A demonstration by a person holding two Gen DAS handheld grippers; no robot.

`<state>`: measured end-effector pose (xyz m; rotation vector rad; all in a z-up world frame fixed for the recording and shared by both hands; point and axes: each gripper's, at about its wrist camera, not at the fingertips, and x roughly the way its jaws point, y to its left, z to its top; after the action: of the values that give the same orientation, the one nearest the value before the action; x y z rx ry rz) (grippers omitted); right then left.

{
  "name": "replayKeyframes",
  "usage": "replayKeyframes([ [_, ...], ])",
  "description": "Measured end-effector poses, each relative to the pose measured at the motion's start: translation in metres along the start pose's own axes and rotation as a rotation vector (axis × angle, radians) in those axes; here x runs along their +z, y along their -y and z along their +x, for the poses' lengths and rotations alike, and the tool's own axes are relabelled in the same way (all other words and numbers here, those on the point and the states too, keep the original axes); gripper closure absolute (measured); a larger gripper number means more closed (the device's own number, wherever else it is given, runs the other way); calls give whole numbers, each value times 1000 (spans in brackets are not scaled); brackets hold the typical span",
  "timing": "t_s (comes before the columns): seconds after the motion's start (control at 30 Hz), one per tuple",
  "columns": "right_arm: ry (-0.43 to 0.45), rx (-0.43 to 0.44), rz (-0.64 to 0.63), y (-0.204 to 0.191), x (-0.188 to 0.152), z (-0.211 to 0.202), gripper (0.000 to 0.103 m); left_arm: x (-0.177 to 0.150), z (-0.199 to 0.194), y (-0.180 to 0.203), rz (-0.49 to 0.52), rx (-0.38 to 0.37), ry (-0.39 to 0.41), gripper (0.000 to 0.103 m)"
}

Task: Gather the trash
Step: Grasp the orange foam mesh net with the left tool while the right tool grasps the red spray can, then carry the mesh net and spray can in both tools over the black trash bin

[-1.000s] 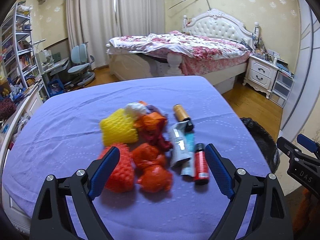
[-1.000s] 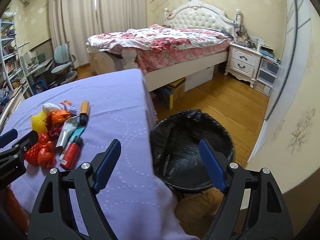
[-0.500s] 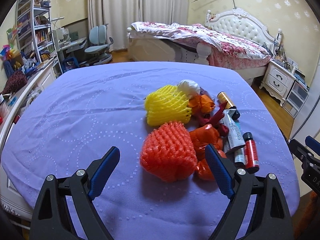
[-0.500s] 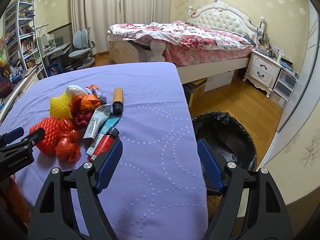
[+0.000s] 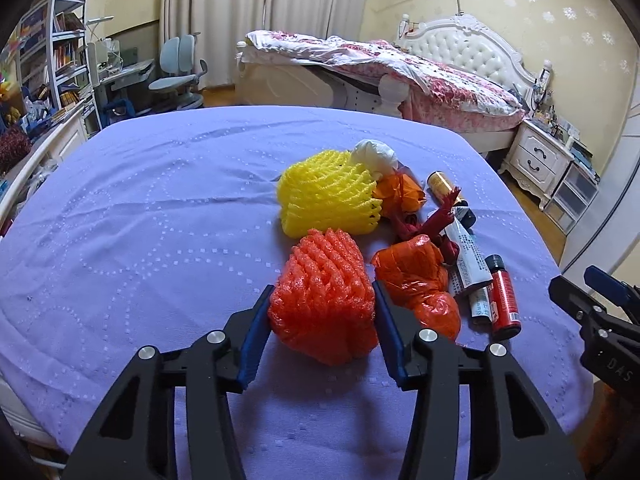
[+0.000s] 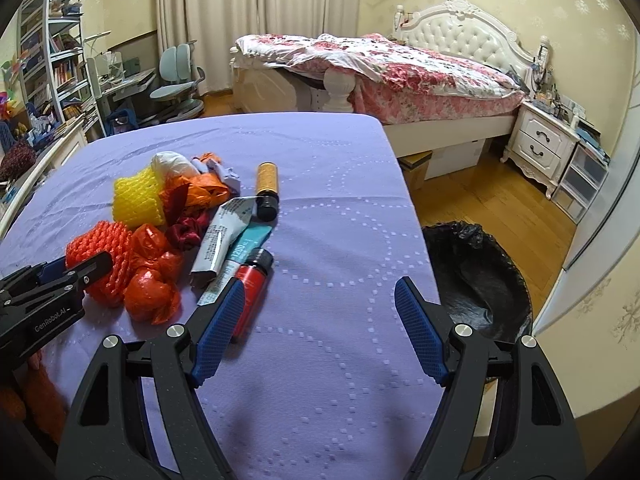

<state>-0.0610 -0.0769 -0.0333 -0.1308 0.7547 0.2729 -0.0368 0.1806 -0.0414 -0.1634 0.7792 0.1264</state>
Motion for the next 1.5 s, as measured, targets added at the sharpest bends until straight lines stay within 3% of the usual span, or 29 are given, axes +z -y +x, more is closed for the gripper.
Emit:
replayKeyframes([
  [0.17,-15,24,-19,-11,-1,5,29,-1,-11,-6,9,38,23,55],
  [0.3,-45,54,-22,-15,-1,13,44,0,-13,-13,3,64,26,55],
  [0.83,-85,58,-35,-20,-4,32,59,1,-7,-22,-20,60,20,55],
  [0.93,-89,67,-47,-22,-4,37,70,1,-7,-23,-22,58,21,55],
  [0.97,-96,80,-49,-23,-4,38,79,1,-7,-23,-23,56,21,55],
  [1.5,-57,100,-30,-8,-12,21,80,1,-19,-9,-18,6,52,59],
])
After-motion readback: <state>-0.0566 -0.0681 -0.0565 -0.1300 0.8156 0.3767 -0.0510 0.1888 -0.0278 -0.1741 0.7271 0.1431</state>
